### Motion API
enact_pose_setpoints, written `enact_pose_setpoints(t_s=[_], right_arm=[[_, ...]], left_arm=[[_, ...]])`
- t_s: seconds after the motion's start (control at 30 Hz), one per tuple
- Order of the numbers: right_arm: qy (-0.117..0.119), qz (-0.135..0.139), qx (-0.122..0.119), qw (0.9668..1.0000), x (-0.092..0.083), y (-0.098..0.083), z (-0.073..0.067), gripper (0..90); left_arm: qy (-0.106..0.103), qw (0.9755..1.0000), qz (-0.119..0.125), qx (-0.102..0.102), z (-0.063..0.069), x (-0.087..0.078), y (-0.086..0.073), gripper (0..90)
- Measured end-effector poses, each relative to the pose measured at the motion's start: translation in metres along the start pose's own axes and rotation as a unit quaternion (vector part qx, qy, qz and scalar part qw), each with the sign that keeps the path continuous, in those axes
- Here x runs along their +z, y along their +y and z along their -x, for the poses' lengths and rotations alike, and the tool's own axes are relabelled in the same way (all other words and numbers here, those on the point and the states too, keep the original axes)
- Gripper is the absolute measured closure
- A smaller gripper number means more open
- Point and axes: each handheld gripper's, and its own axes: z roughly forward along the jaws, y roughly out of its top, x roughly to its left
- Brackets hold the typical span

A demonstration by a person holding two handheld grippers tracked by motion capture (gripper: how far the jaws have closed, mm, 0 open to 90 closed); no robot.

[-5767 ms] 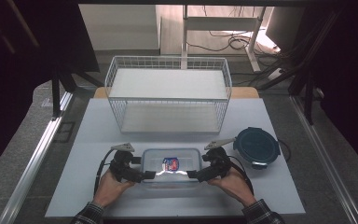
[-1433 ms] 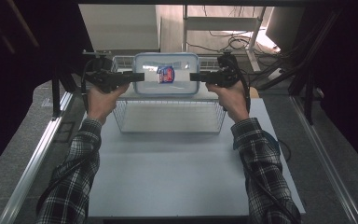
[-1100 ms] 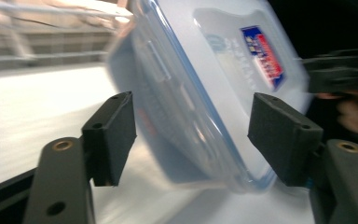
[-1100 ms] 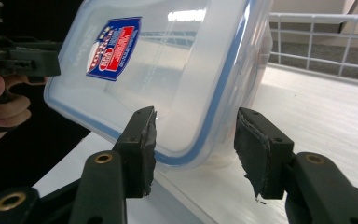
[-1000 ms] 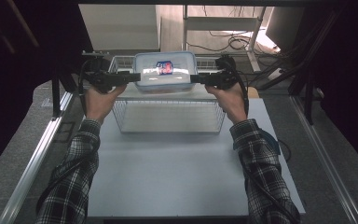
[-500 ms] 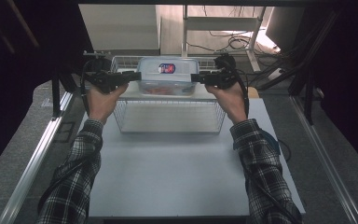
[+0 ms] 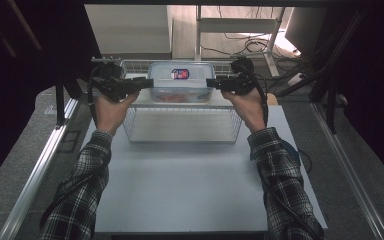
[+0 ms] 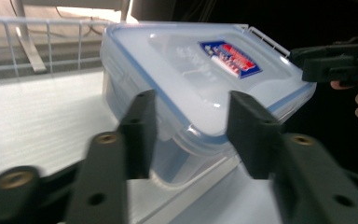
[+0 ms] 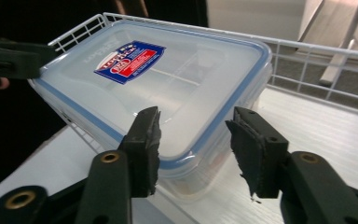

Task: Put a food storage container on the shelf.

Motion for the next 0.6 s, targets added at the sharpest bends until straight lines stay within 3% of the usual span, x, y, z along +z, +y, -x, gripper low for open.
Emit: enact_pose_setpoints(t_s=[0.1,0.3,0.4,0.6], right_arm=[[-0.007,0.007,-0.011,0.9999,-0.003,-0.002,-0.002,43.5],[0.004,0.024,-0.034,0.9991,-0.015,-0.014,-0.010,24.1],[0.004,0.027,-0.052,0.9983,-0.022,-0.027,-0.015,15.9],[0.006,0.029,-0.063,0.9976,-0.031,-0.050,-0.014,8.1]], left_arm=[[-0.010,0.9999,0.006,0.009,0.005,-0.006,0.000,43.2],[0.000,0.9989,-0.009,0.046,0.015,-0.012,-0.013,25.3],[-0.005,0.9985,-0.017,0.052,0.018,-0.017,-0.025,22.4],[-0.002,0.9968,-0.033,0.072,0.025,-0.022,-0.048,18.0]])
